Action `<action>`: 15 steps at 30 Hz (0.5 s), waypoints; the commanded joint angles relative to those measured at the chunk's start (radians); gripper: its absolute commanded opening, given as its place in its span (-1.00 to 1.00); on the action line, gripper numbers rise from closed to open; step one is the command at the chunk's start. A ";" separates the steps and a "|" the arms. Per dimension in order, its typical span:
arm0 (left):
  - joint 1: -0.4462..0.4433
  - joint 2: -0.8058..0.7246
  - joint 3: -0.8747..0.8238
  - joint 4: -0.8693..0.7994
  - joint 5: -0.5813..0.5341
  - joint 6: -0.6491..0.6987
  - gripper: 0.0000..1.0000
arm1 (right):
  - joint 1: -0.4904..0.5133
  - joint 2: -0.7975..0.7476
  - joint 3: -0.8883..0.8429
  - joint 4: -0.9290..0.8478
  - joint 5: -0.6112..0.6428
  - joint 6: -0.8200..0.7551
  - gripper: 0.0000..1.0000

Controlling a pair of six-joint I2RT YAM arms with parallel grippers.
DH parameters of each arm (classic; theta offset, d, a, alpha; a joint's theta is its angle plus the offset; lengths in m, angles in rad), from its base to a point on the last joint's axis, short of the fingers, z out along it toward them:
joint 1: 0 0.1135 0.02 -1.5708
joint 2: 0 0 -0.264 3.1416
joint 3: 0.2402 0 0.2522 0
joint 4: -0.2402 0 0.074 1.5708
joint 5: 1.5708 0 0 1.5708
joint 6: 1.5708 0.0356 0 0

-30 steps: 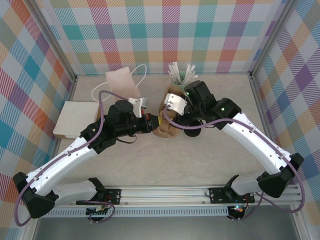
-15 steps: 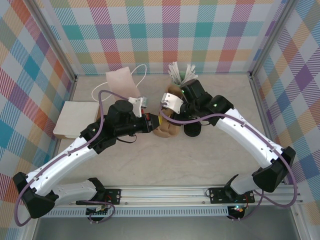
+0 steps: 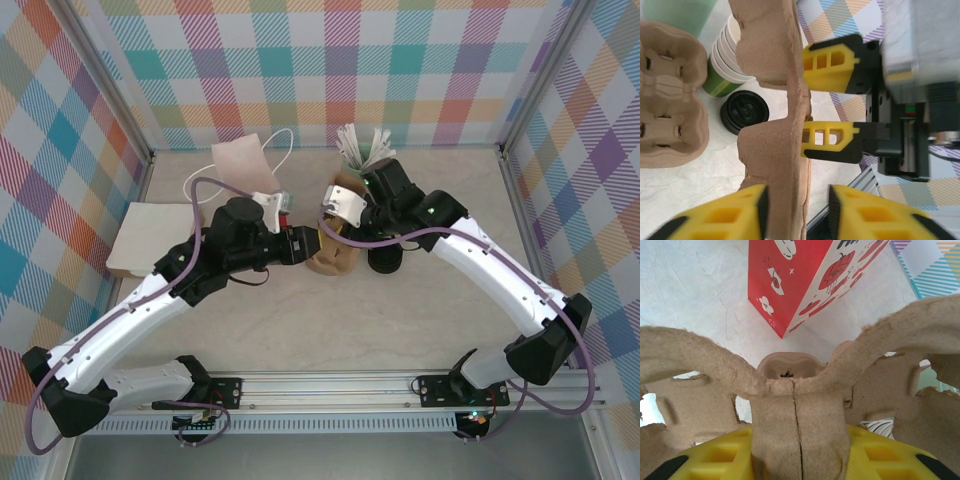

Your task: Pack the takeout coffee

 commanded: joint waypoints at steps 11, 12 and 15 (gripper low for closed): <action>0.275 -0.013 0.408 -0.580 -0.222 0.138 0.22 | -0.015 -0.141 -0.106 0.002 0.068 0.033 -0.24; 0.330 0.002 0.428 -0.601 -0.208 0.157 0.23 | -0.015 -0.153 -0.116 0.002 0.069 0.038 -0.24; 0.475 0.070 0.487 -0.649 -0.207 0.221 0.26 | -0.015 -0.189 -0.148 0.002 0.065 0.055 -0.24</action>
